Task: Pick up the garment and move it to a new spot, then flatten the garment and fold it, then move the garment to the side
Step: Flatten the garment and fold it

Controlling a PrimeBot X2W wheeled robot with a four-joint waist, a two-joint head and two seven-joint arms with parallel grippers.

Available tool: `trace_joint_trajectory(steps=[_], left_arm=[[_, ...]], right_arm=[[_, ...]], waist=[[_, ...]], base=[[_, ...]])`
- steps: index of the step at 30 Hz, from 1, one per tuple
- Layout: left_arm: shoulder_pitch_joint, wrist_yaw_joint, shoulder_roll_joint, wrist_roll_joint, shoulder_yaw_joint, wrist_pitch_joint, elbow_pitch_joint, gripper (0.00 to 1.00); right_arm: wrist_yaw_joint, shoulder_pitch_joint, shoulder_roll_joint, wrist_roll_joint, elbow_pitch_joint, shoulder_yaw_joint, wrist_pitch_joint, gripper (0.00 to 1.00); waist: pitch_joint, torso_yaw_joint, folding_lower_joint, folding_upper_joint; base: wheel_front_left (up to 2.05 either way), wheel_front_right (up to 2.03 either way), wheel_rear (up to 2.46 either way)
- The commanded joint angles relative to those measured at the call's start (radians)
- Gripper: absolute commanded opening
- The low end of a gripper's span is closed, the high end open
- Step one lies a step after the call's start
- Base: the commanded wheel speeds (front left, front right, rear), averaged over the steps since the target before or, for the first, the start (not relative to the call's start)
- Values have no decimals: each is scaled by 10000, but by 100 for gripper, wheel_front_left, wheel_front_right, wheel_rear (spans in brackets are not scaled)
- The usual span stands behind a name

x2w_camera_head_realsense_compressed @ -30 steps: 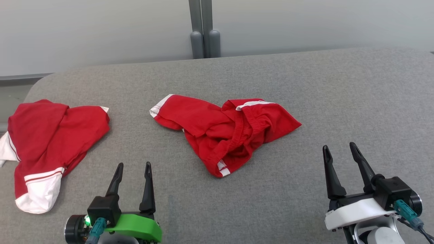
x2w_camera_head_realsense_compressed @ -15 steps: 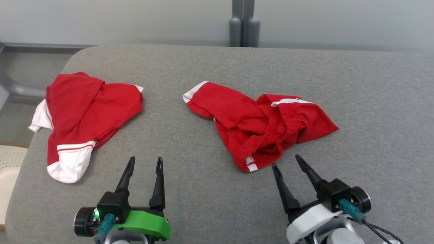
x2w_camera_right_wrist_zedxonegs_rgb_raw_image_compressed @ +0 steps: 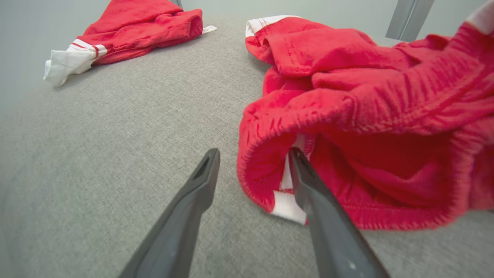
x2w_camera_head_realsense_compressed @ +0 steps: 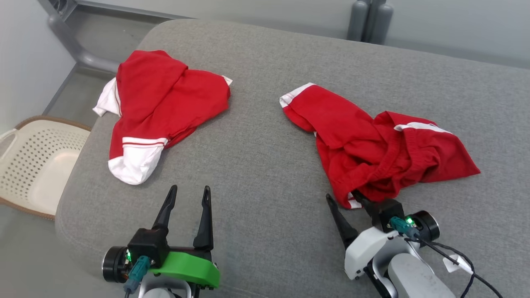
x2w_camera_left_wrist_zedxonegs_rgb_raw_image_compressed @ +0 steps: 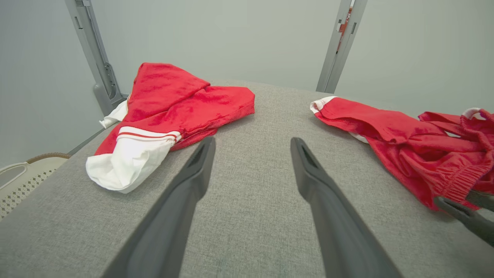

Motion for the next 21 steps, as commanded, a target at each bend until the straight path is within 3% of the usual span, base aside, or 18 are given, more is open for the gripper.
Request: trace_joint_trajectory(steps=[1, 2, 3, 4, 9, 21], left_arm=[[-199, 55, 3, -58, 0, -6, -26, 100], [-189, 64, 3, -71, -8, -6, -33, 100], [-184, 78, 3, -83, -13, -6, -44, 100], [-182, 103, 3, -93, -12, -6, -62, 100], [-176, 146, 4, -72, 106, -6, -97, 100], [-32, 46, 8, 102, 241, -6, -92, 100]], right_arm=[[1, -262, -43, -68, 172, -4, -31, 36], [1, -356, -42, -79, 269, 27, -31, 28], [1, -482, -45, -105, 345, 36, -31, 9], [1, -589, -48, -89, 341, 37, -31, 0], [1, -761, -45, 295, -440, 161, -31, 0], [2, -864, -40, 2210, -4165, 1767, -31, 0]], waist=[[284, 350, 0, 0], [301, 365, 0, 0], [322, 373, 0, 0], [338, 368, 0, 0], [346, 132, 0, 0], [-149, -890, 0, 0]], base=[[0, 0, 0], [0, 0, 0], [0, 0, 0], [0, 0, 0], [0, 0, 0], [0, 0, 0]])
